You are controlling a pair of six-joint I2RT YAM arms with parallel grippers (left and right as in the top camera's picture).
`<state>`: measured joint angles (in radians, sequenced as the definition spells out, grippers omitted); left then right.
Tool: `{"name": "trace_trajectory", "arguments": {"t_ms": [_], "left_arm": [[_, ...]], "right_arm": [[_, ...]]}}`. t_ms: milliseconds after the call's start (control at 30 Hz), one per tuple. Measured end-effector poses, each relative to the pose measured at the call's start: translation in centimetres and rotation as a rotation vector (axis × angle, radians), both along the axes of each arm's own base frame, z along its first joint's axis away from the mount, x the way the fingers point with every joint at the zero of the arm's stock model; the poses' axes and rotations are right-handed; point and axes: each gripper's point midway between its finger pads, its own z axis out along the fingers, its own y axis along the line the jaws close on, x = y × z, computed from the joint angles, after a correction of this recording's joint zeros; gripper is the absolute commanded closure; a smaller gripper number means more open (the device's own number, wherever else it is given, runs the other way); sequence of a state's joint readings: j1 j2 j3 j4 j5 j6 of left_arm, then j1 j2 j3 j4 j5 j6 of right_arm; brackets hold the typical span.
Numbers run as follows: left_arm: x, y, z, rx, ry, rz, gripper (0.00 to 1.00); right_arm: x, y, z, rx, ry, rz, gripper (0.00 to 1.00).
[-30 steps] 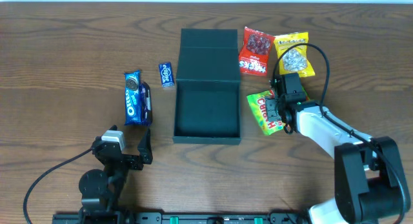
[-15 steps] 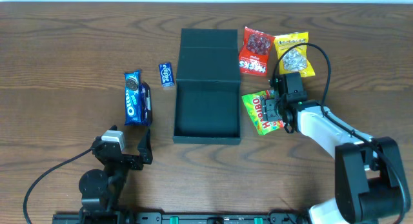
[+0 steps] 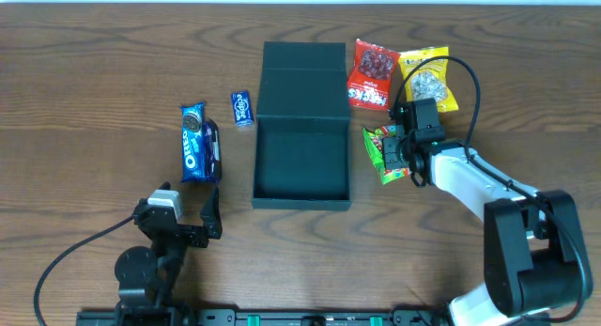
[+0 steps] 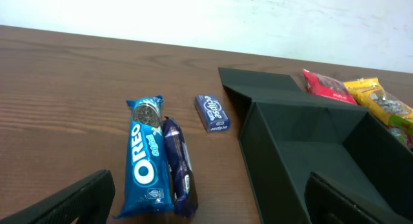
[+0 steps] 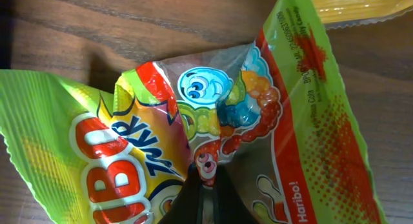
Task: Pack container
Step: 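Lift the Haribo bag and lower it into the box, release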
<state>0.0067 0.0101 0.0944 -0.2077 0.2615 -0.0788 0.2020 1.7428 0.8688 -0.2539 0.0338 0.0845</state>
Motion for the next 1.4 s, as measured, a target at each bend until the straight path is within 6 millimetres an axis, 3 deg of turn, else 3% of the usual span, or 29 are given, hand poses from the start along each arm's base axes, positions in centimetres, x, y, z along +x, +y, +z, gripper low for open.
{"name": "trace_trajectory", "arguments": {"t_ms": [267,533,600,767,900,1033,1233,1333,1367,1400], "left_arm": [[0.0,0.0,0.0,0.0,0.0,0.0,0.05],[0.0,0.0,0.0,0.0,0.0,0.0,0.05],[0.0,0.0,0.0,0.0,0.0,0.0,0.05],[0.0,0.0,0.0,0.0,0.0,0.0,0.05],[0.0,0.0,0.0,0.0,0.0,0.0,0.05],[0.0,0.0,0.0,0.0,0.0,0.0,0.05],[0.0,0.0,0.0,0.0,0.0,0.0,0.05],[0.0,0.0,0.0,0.0,0.0,0.0,0.05],[0.0,0.0,0.0,0.0,0.0,0.0,0.05],[0.0,0.0,0.0,0.0,0.0,0.0,0.05]], "right_arm": [[-3.3,0.2,1.5,0.042,0.04,0.011,0.99],[-1.9,2.0,13.5,0.133,-0.324,0.081,0.99],[-1.9,3.9,16.3,0.17,-0.418,0.163,0.99],[-3.0,10.0,19.4,0.253,-0.529,0.422,0.99],[-4.9,14.3,19.2,0.255,-0.548,0.643,0.99],[-6.3,17.1,16.3,0.187,-0.509,0.846,0.99],[-6.3,17.7,11.7,0.101,-0.429,0.977,0.99],[-6.1,17.9,10.9,0.08,-0.425,1.006,0.99],[-6.1,17.9,10.7,0.075,-0.425,1.012,0.83],[-6.0,17.9,10.6,0.073,-0.423,1.014,0.28]]}}
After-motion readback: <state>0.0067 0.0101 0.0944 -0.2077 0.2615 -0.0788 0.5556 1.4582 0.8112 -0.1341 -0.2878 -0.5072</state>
